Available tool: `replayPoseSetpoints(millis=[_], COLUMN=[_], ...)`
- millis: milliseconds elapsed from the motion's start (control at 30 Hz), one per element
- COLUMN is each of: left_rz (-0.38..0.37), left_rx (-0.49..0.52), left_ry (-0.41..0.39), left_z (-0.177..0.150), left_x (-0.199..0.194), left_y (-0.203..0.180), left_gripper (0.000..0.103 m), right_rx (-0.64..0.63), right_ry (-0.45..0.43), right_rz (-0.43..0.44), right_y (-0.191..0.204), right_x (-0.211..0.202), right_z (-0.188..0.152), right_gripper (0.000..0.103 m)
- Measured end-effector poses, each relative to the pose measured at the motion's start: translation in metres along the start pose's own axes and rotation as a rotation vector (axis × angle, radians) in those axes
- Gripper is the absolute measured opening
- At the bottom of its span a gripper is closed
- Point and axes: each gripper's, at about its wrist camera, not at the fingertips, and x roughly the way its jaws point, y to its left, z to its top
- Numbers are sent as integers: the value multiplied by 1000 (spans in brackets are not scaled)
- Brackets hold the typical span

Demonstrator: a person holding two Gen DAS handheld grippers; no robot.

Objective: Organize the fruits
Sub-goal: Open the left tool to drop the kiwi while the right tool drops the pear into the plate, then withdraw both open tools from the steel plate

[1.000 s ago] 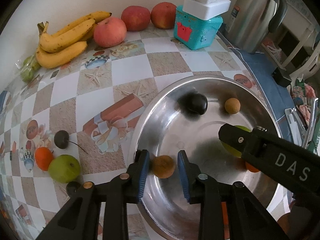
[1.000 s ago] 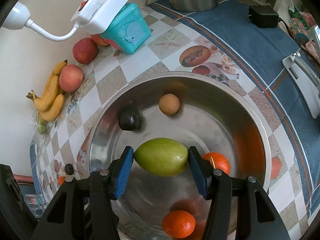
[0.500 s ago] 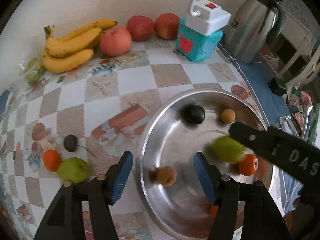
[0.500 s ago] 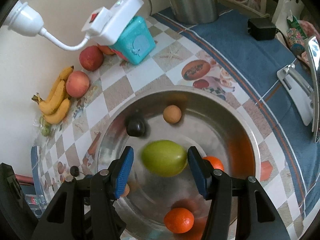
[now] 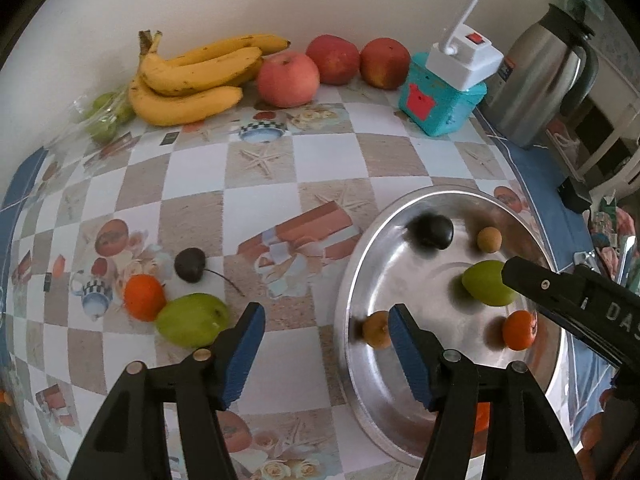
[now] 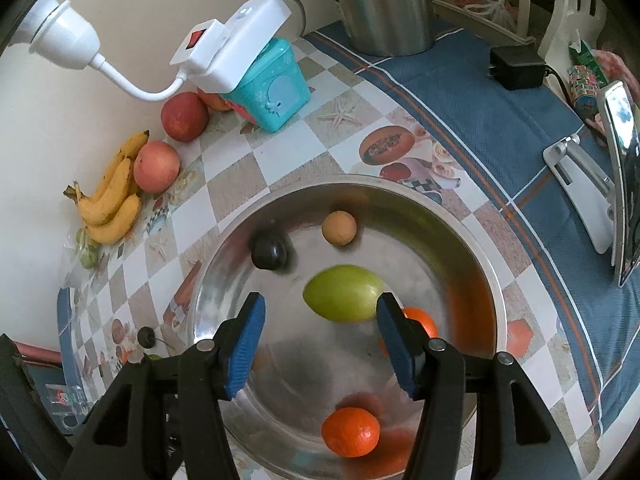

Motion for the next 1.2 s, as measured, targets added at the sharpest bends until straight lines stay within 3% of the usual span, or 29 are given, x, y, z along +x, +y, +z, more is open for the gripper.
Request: replayPoseSetpoints(millis=[33, 267, 333, 567, 933, 1200], left_rz=[6, 44, 45, 40, 70, 78], left_rx=[-3, -25, -37, -58, -70, -103], left_ry=[-4, -54, -67, -116, -190, -183], left_z=[0, -4, -4, -5, -14, -16], left_x=[-1, -9, -11, -20, -32, -34], left_y=[2, 16, 20, 30, 42, 58], left_gripper=[73, 103, 103, 103, 103, 103], right_rx=[-4, -16, -26, -74, -126, -158], right_ry=[1, 12, 16, -13, -54, -74], right_rz=[-1, 4, 0, -25, -19, 20], right_y=[0, 0, 2, 8, 21, 32], right_x=[0, 0, 1, -3, -5, -2], right_z=[0, -5, -8, -13, -17, -22], right_gripper=[75, 76, 84, 91, 91, 91])
